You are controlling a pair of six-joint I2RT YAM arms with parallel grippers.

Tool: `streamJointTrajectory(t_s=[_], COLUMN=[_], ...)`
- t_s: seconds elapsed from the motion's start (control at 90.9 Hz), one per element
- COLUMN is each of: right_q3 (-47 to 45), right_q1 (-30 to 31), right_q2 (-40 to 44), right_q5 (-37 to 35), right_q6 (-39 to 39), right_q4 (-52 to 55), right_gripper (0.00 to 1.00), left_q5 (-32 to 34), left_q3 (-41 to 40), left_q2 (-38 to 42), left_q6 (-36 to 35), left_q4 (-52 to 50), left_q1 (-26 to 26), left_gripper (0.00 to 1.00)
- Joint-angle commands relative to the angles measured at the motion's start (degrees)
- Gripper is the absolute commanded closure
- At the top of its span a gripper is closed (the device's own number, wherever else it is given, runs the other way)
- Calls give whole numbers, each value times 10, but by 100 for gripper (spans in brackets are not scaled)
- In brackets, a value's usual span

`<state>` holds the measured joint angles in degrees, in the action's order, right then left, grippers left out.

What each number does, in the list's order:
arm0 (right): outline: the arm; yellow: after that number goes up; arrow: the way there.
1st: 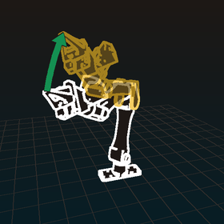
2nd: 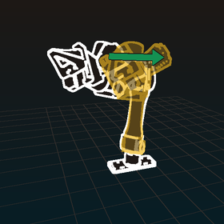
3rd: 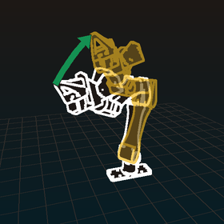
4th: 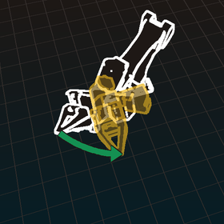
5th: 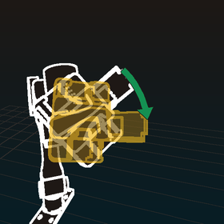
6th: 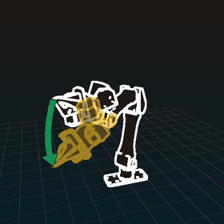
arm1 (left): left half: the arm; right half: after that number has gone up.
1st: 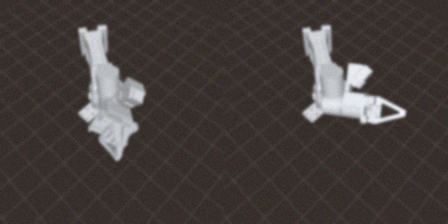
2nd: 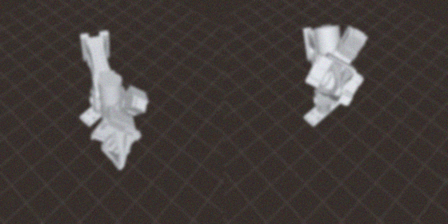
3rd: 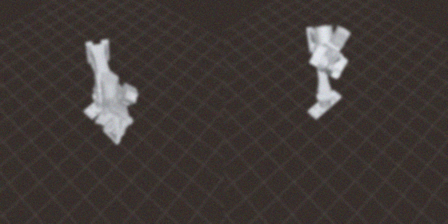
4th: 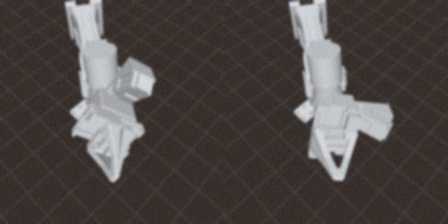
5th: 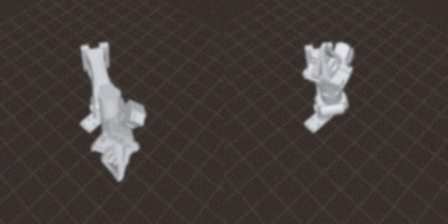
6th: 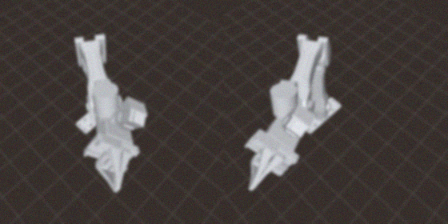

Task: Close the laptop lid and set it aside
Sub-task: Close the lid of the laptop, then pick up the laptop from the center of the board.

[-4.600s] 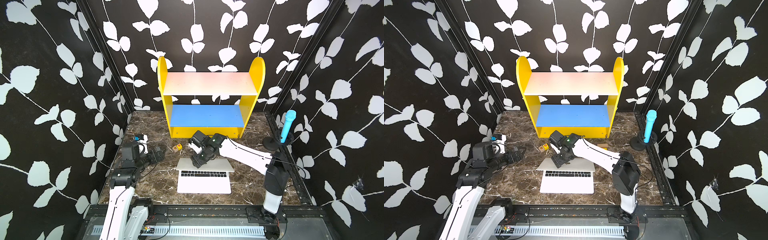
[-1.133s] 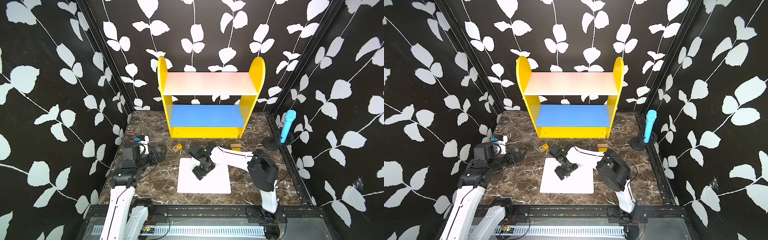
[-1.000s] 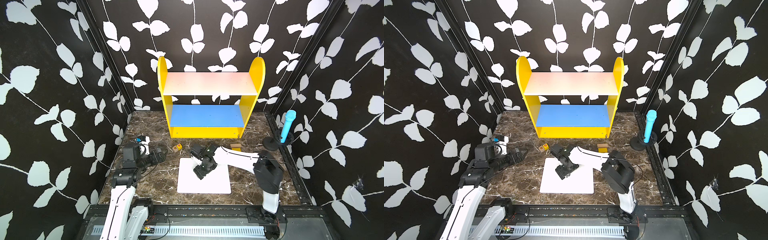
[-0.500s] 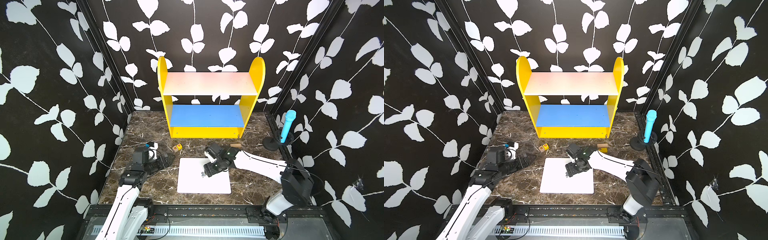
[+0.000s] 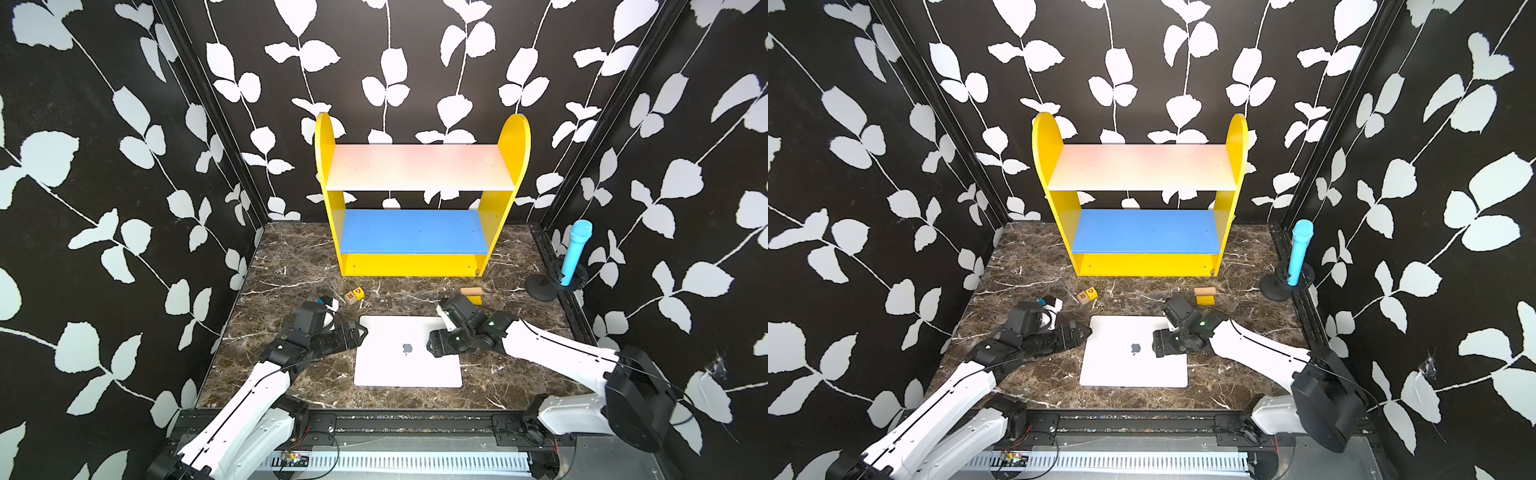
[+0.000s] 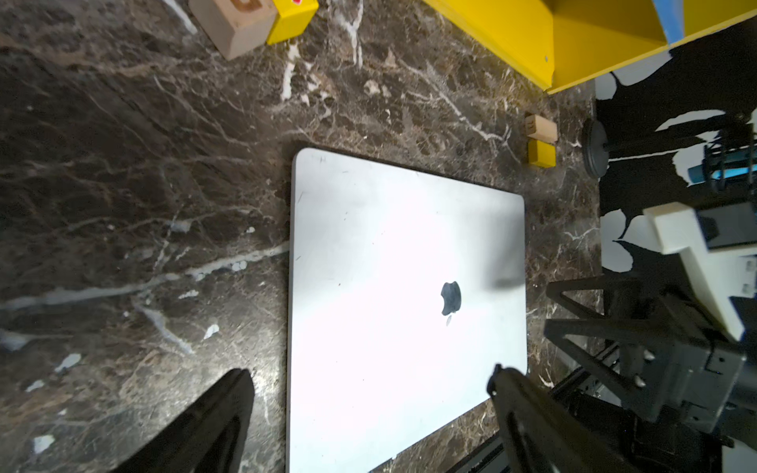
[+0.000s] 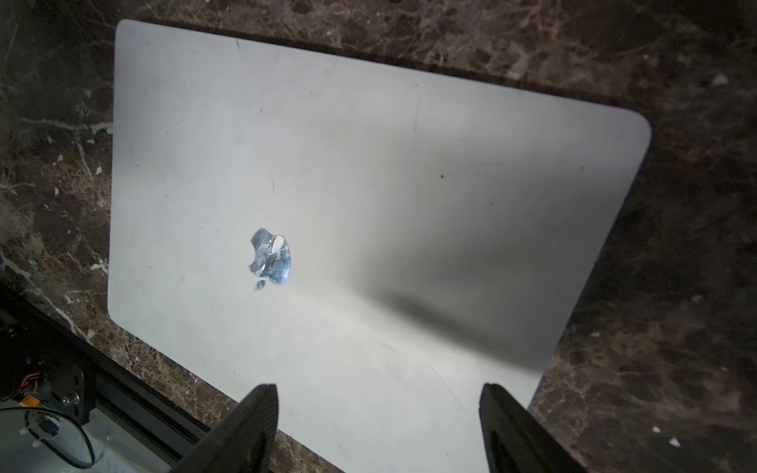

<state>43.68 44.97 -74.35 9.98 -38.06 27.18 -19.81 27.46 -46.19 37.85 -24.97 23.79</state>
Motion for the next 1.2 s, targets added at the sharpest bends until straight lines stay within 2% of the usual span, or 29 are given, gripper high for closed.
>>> streamJointTrajectory(t_s=[0.0, 0.638, 1.188], right_q3=[-28, -151, -230], right_q1=[-8, -38, -52], right_q2=[38, 189, 163], right_q5=[-6, 12, 87], right_q6=[-30, -69, -95], right_q4=[-20, 7, -84], right_gripper=[20, 19, 19], left_q5=[23, 53, 15], left_q3=[-18, -67, -100], left_q2=[-3, -48, -68], left_q6=[16, 46, 45], left_q4=[21, 30, 56], left_q1=[16, 97, 106], left_gripper=[7, 6, 9])
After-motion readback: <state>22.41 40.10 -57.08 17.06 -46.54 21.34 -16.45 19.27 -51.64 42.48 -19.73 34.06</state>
